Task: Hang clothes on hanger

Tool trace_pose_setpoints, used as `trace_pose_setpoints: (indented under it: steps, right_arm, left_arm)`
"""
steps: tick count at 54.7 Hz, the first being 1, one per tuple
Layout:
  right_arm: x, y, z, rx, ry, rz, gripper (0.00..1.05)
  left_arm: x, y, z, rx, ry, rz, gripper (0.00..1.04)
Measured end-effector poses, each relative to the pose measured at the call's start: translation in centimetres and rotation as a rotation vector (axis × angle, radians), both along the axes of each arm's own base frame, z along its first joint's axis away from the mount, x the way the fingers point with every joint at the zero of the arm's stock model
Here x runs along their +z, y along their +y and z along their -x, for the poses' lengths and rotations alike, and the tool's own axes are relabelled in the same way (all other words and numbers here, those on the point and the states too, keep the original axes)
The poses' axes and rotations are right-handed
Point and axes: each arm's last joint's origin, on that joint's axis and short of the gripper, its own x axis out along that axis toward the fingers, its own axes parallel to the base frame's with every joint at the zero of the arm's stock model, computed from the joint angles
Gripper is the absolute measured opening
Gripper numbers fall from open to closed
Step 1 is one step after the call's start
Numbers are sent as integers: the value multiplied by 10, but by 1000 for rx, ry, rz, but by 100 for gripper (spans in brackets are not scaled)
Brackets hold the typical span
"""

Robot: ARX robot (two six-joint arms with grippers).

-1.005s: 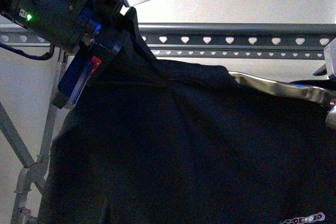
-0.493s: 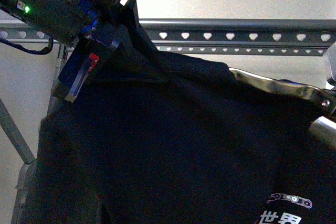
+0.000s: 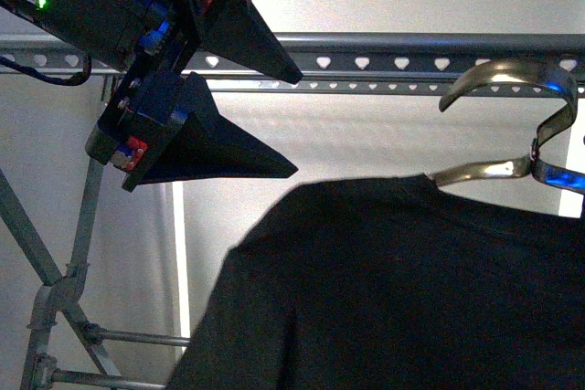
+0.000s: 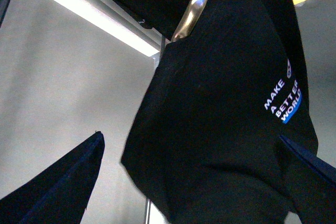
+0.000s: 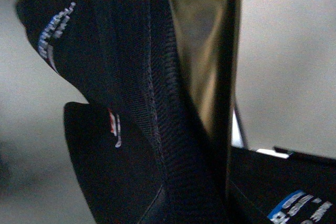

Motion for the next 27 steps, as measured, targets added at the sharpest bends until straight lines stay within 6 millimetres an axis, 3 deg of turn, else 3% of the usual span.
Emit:
trace_pose_setpoints:
  steps: [11,16,27]
  right_arm:
    - [-3,-14,4,-100,105,-76,4]
    - [-2,-14,4,-111,105,-142,4]
    - [14,-8,14,-124,82,-309,4]
  left_arm:
    - [0,0,0,-3,13,40,98]
    - [2,5,-8,27,31,352,98]
    - [62,46,-42,528,151,960,98]
